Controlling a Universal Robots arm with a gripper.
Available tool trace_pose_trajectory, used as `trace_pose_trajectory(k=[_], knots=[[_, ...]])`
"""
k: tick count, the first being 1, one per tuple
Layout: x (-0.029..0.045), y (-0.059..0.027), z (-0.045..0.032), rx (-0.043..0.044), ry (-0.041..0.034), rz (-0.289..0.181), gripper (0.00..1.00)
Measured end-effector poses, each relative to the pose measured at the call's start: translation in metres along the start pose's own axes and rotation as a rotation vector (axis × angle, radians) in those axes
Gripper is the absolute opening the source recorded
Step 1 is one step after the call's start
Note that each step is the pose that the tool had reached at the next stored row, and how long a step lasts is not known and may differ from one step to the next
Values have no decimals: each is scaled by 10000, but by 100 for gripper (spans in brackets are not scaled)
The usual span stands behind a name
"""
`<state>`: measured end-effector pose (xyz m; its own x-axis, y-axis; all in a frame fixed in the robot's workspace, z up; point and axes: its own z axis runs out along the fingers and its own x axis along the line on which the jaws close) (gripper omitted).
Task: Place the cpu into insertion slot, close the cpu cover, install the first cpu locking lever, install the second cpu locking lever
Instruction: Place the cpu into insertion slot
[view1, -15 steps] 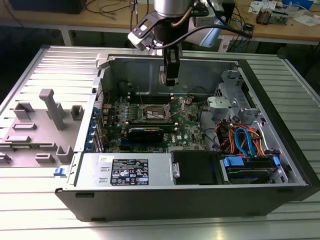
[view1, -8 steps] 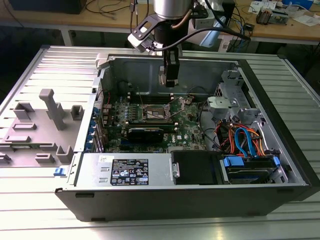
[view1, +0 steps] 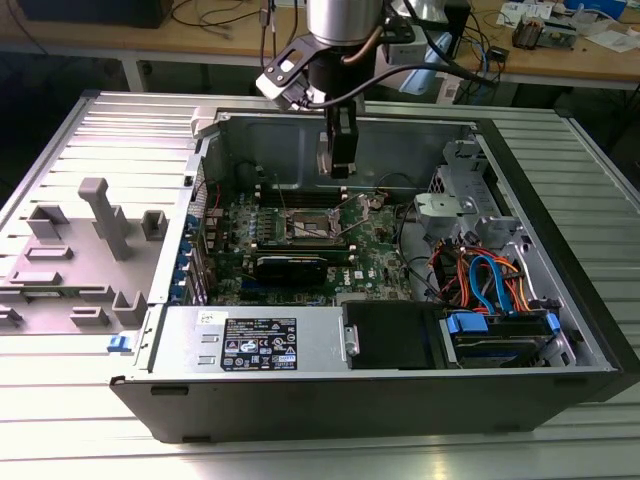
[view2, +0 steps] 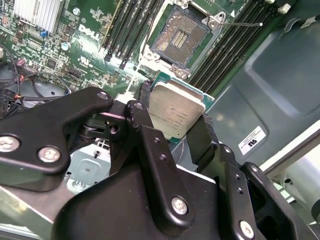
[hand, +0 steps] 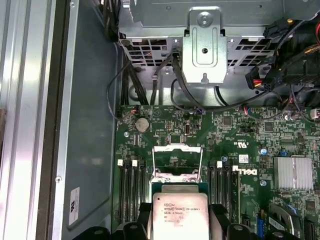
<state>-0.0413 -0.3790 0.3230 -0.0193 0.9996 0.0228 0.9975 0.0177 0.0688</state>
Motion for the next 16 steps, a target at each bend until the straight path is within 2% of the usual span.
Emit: trace_pose_trajectory(k=[7, 16], knots=[[-1, -4, 66, -1, 1, 0, 54], [-1, -6, 69, -10, 1, 0, 54]])
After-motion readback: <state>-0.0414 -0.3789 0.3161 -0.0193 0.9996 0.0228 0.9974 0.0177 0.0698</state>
